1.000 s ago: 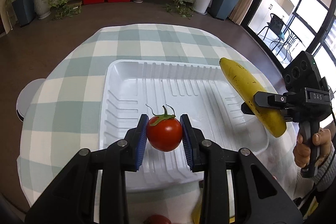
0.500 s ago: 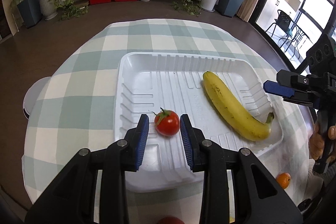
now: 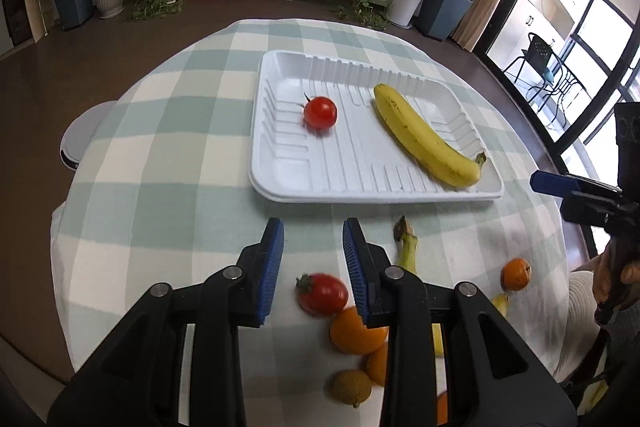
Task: Organize fruits
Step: 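Open both grippers to drop the banana and tomato into the tray, then grasp the second yellow banana with the right gripper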
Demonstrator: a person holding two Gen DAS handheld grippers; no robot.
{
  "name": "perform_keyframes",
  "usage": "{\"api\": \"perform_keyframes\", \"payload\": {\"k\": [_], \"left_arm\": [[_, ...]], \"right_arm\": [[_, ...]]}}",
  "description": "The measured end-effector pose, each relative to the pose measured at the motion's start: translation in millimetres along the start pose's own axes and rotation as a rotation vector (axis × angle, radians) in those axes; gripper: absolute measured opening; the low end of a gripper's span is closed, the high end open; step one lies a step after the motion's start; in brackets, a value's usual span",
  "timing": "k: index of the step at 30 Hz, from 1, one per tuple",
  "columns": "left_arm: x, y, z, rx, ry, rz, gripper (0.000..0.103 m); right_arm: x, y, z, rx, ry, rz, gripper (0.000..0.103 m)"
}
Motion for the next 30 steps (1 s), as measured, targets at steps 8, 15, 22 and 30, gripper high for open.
{"api": "perform_keyframes", "payload": {"k": [8,15,22,30], "left_arm": [[1,-40,0,-0.046,-0.017,0.048,0.029],[5,-39,-7,-0.058,-0.026,0.057,0.029],[6,-36,-20,-0.08,-0.018,0.071,0.029],[4,-32,-32,-0.09,-0.02,0.079,0.031]], "right_arm": [[-31,-59,-33,-0.142,-0.028,0.145,0.064],[-42,-80,-53,-0.204,-0.053,0.211,0.064],[-54,-87,-67,-0.241,-0.09,0.285,0.064],[-61,-94,-81,-0.279,-0.15,0.375,0.064]]}}
Point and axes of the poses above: each gripper's, at about its wrist camera, not at the fingertips, and z roughly against the way its jaws point, x to its right, y to its top, the point moved 5 cm from there along -z, roughly the way its jaws point, and after that the axes turned 1 degree about -z, right-handed, at the moved point
